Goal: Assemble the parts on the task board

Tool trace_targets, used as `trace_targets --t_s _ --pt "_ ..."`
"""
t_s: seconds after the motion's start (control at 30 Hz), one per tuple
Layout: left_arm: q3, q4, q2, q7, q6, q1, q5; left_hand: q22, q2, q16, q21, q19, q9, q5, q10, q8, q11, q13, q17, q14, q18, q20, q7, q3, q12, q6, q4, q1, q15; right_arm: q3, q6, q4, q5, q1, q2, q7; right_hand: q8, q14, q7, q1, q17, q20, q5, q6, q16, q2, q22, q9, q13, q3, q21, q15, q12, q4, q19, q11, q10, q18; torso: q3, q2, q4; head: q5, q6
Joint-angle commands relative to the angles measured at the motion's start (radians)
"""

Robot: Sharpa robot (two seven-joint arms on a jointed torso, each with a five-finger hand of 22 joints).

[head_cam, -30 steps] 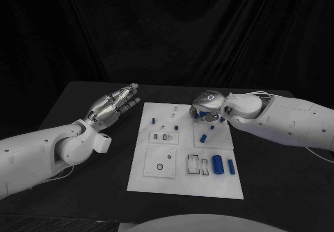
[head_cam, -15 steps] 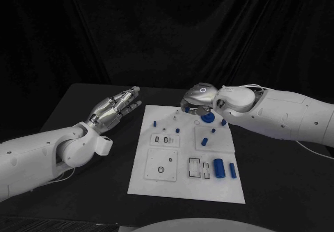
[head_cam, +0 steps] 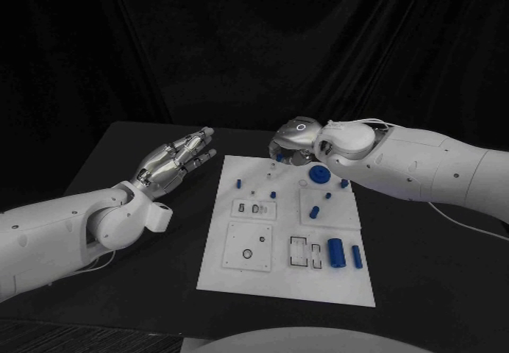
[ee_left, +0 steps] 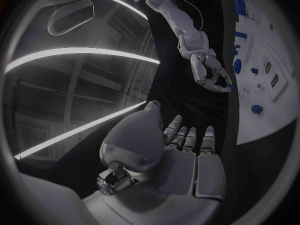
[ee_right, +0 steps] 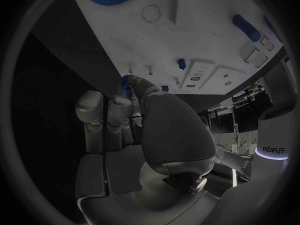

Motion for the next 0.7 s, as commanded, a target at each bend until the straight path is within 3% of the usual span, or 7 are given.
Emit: trace_targets --t_s 0.03,0.3,0.5,0.7 --pt "0.001 0.004 -0.001 0.061 -0.002 0.002 0.000 -0.002 -0.001 -0.004 -0.006 -0.003 0.001 0.005 -0.001 0.003 0.006 0.001 -0.001 0.000 0.019 0.008 0.002 0.005 0.001 0.005 0.001 0.007 0.007 0.001 0.010 -0.014 0.003 0.000 0.007 0.000 -0.007 0.001 0.000 -0.002 -0.001 0.002 0.001 -0.011 -0.002 -0.012 0.004 0.001 0.001 0.007 0.006 0.003 -0.007 -0.001 0.005 -0.005 0.013 -0.014 -0.0002 0.004 0.0087 -0.004 0.001" --pt "0.001 0.002 0.001 0.059 0.001 0.002 0.000 -0.002 -0.001 -0.004 -0.006 -0.003 0.001 0.006 0.000 0.004 0.006 0.001 -0.001 0.000 0.019 0.008 0.002 0.005 0.001 0.006 0.001 0.009 0.007 0.001 0.024 -0.042 0.003 0.000 0.024 0.000 -0.015 -0.001 0.000 -0.002 -0.001 0.004 0.001 -0.023 -0.002 -0.014 0.011 0.001 -0.002 0.012 0.009 0.004 -0.015 0.000 0.005 -0.004 0.013 -0.015 -0.0014 0.013 0.0185 -0.020 0.007" --pt "0.001 0.000 0.004 0.058 0.005 0.002 0.000 -0.002 -0.001 -0.004 -0.006 -0.003 0.001 0.006 0.000 0.004 0.006 0.001 -0.001 0.000 0.019 0.008 0.002 0.005 0.001 0.006 0.001 0.009 0.007 0.001 0.036 -0.059 0.003 -0.006 0.034 0.000 -0.020 -0.002 0.000 -0.003 0.000 0.005 -0.004 -0.030 -0.002 -0.016 0.020 0.000 -0.003 0.015 0.014 0.005 -0.021 0.002 0.006 -0.004 0.012 -0.016 0.0005 0.017 0.0272 -0.032 0.012" --pt "0.001 -0.002 0.005 0.056 0.008 0.002 0.000 -0.002 -0.001 -0.004 -0.006 -0.003 0.002 0.007 0.000 0.005 0.007 0.001 -0.001 0.000 0.019 0.008 0.003 0.006 0.001 0.011 0.001 0.010 0.007 0.001 0.041 -0.076 0.003 -0.011 0.044 0.002 -0.023 -0.004 0.000 -0.004 -0.002 0.005 -0.007 -0.033 -0.004 -0.017 0.024 0.000 -0.004 0.017 0.016 0.006 -0.024 0.003 0.006 -0.003 0.012 -0.017 -0.0010 0.017 0.0270 -0.033 0.010"
